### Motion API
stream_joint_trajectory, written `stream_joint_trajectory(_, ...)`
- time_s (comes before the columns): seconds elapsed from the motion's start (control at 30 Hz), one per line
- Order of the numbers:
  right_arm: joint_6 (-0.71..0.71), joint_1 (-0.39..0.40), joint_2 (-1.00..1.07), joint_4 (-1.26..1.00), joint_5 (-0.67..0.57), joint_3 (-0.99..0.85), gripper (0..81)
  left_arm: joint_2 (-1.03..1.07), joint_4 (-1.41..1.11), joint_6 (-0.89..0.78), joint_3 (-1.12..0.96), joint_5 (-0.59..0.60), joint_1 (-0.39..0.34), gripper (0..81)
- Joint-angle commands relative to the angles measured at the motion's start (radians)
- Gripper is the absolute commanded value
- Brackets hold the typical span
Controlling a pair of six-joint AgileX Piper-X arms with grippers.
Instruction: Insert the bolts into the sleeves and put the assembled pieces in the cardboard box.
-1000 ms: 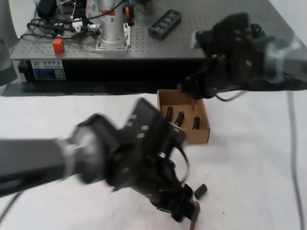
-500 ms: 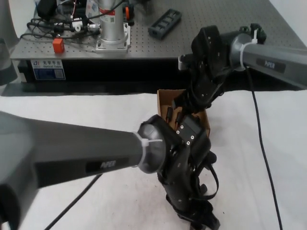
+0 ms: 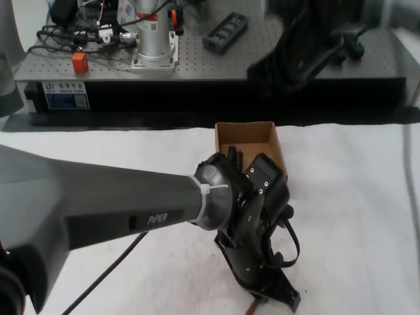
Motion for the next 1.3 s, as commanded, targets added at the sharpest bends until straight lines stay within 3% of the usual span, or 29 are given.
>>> stream_joint_trajectory(0.0, -0.006, -0.005, -0.104, 0.02, -0.011, 0.054, 28.8, 0.024, 0.086, 0.043, 0.003, 0.008, -0.008, 0.3)
stream_joint_trajectory(0.13, -0.027, -0.005, -0.239, 0.088, -0.055, 0.188, 28.8, -0.014, 0.152, 0.065, 0.005, -0.124, -0.004, 0.7)
stream_joint_trajectory(0.4, -0.029, 0.015, -0.311, 0.164, -0.054, 0.467, 28.8, -0.388, -0.069, -0.078, 0.203, -0.132, 0.104, 0.7)
stream_joint_trajectory(0.47, 0.034, 0.033, -0.284, 0.164, -0.054, 0.505, 28.8, -0.485, -0.124, -0.107, 0.271, -0.132, 0.137, 0.7)
stream_joint_trajectory(0.67, 0.223, 0.097, -0.144, 0.127, -0.106, 0.537, 39.5, -0.709, -0.119, -0.113, 0.379, -0.132, 0.202, 0.7)
stream_joint_trajectory(0.97, 0.507, 0.148, -0.016, 0.049, -0.122, 0.537, 39.5, -0.871, -0.018, -0.124, 0.438, -0.109, 0.207, 0.7)
stream_joint_trajectory(1.27, 0.563, 0.155, -0.014, 0.046, -0.111, 0.542, 37.8, -0.934, 0.028, -0.124, 0.438, -0.063, 0.207, 0.7)
